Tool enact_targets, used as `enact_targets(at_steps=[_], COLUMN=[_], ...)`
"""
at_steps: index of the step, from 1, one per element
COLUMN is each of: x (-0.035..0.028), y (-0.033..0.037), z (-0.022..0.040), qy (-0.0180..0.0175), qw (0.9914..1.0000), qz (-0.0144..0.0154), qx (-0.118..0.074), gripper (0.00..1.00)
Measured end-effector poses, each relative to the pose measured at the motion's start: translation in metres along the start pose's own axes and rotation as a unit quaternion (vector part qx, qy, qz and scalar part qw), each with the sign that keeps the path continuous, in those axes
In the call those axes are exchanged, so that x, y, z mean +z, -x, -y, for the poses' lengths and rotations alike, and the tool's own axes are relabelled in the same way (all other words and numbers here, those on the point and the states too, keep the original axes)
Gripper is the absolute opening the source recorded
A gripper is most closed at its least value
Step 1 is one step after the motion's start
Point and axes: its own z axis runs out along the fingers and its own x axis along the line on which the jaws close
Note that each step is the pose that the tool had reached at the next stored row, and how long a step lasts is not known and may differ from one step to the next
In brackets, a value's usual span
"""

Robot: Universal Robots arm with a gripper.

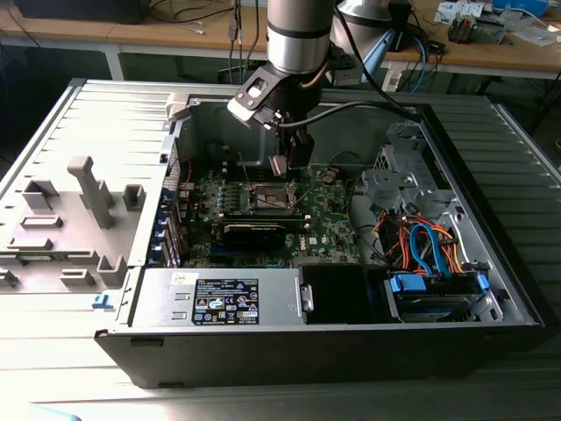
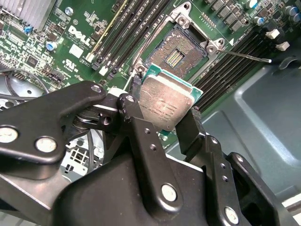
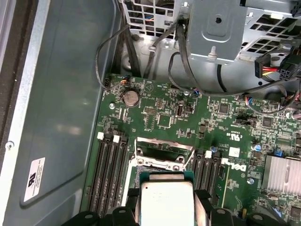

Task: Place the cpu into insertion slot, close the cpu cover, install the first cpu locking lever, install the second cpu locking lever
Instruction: 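Place the cpu into insertion slot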

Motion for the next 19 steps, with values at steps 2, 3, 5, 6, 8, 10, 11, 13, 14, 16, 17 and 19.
enact_targets(at_steps=[2,3,5,6,8,10,11,13,14,16,17,19], x=[0.0004,0.0006,0.0011,0.0012,0.0017,0.0019,0.0020,0.0024,0.0027,0.0030,0.0030,0.0031], y=[0.0000,0.0000,0.0000,0.0000,0.0000,0.0000,0.0000,0.0000,0.0000,0.0000,0.0000,0.0000], z=[0.0000,0.0000,0.0000,0.0000,0.0000,0.0001,0.0001,0.0000,0.0001,0.0001,0.0001,0.0001], qy=[0.0000,0.0000,0.0000,-0.0001,-0.0003,-0.0003,-0.0003,-0.0003,-0.0004,-0.0006,-0.0006,-0.0005], qw=[0.99998,0.99994,0.99977,0.99966,0.99928,0.99901,0.99892,0.99875,0.99866,0.99847,0.99842,0.99839], qz=[0.0003,0.0005,0.0012,0.0016,0.0030,0.0034,0.0035,0.0039,0.0046,0.0056,0.0057,0.0057], qx=[0.006,0.011,0.021,0.026,0.038,0.044,0.046,0.050,0.052,0.055,0.056,0.056], gripper=[0.55,0.55,0.55,0.55,0.55,0.55,0.55,0.55,0.55,0.55,0.55,0.55])
